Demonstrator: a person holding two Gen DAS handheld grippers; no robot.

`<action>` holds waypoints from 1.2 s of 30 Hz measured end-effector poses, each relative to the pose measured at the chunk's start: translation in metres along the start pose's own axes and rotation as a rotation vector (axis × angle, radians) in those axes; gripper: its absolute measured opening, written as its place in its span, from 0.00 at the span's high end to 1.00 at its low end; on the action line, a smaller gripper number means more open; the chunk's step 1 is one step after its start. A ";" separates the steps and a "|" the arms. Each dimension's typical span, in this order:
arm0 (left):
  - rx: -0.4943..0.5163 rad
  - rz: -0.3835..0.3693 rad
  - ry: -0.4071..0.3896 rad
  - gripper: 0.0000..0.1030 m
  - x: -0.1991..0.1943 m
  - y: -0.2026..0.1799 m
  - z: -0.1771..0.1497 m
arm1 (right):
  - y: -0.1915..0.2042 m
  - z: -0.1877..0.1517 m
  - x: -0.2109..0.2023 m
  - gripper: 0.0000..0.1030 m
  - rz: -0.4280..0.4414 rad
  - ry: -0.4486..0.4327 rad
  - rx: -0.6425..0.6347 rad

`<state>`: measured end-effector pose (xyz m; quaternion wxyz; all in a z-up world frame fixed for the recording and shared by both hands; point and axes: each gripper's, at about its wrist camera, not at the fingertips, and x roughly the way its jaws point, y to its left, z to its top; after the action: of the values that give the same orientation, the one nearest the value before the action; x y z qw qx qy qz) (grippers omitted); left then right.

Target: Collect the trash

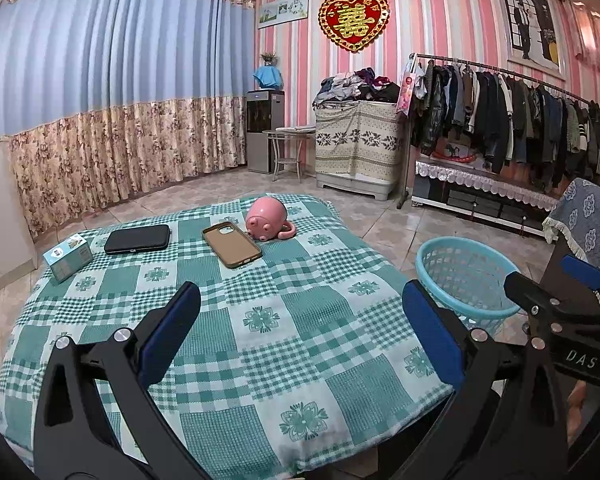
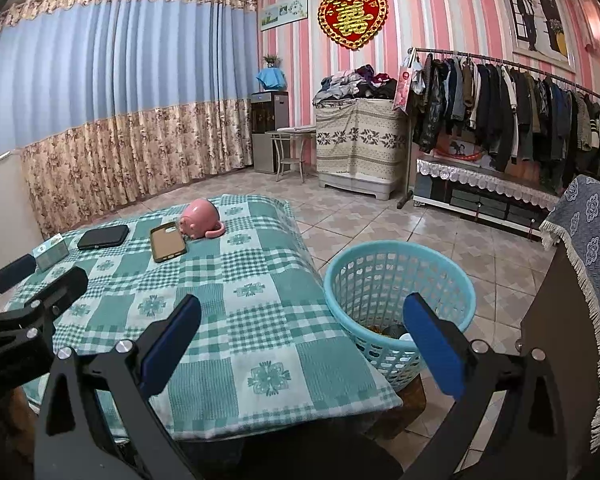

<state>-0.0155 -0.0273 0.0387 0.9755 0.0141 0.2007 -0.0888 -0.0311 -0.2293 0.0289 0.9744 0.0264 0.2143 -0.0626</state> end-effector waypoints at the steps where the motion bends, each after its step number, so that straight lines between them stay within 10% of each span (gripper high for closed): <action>1: 0.001 0.003 -0.006 0.05 -0.001 -0.001 -0.001 | 0.000 -0.001 -0.001 0.04 0.003 -0.003 0.001; 36: -0.040 0.003 -0.046 0.05 -0.010 0.007 0.000 | 0.001 -0.002 -0.004 0.04 -0.005 -0.037 -0.008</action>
<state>-0.0233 -0.0188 0.0430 0.9801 -0.0071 0.1800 -0.0835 -0.0351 -0.2280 0.0283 0.9781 0.0205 0.1965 -0.0647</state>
